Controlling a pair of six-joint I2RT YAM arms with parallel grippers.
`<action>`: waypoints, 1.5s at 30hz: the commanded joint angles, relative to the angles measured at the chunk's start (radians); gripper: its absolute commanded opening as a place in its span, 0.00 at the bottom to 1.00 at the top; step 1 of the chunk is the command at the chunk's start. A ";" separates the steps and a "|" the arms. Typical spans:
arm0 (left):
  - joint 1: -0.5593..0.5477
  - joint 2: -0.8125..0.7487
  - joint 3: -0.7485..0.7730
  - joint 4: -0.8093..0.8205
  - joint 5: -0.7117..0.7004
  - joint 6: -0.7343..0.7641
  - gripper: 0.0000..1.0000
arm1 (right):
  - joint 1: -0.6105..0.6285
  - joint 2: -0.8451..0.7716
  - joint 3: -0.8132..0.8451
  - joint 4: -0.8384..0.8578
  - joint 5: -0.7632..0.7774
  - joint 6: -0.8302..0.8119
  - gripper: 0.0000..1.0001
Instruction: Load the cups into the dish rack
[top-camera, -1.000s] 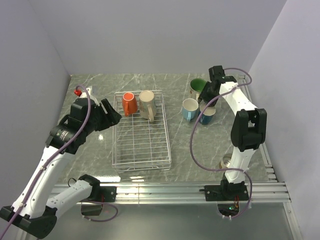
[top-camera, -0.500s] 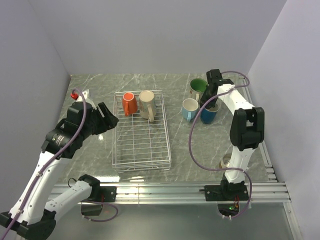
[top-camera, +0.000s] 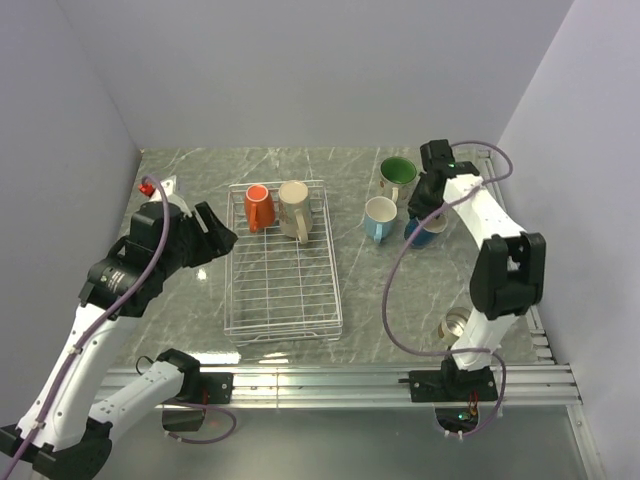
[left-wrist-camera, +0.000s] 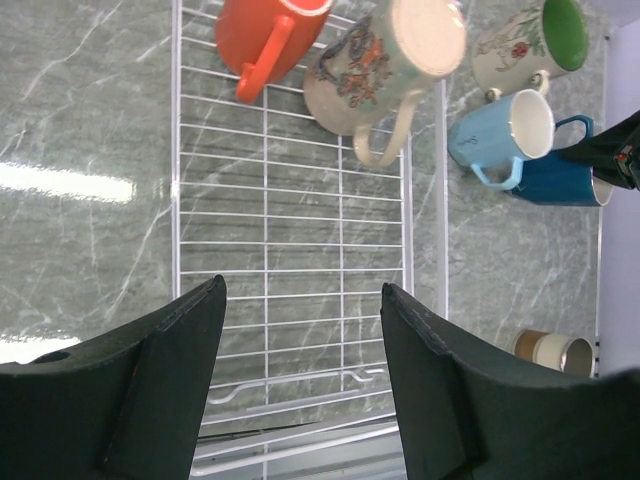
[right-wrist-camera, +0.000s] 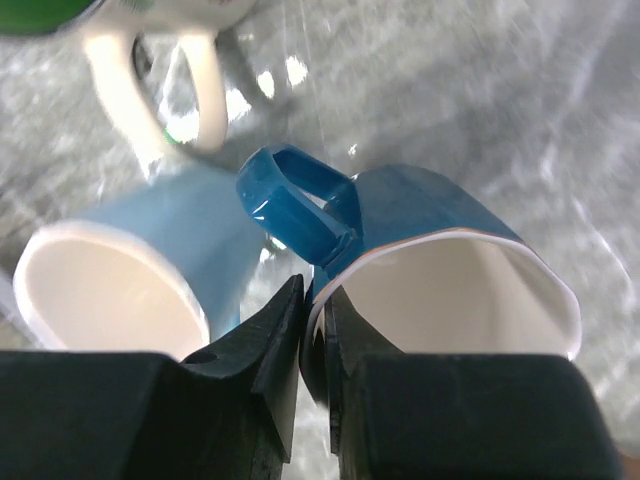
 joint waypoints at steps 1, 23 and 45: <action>0.000 -0.006 0.062 0.057 0.055 0.042 0.70 | 0.002 -0.217 -0.005 -0.024 0.022 -0.003 0.00; 0.000 -0.130 -0.281 0.795 0.674 -0.158 0.99 | 0.013 -0.804 -0.343 0.721 -0.863 0.687 0.00; -0.002 0.027 -0.410 1.424 0.808 -0.424 0.99 | 0.384 -0.775 -0.493 1.277 -0.741 1.138 0.00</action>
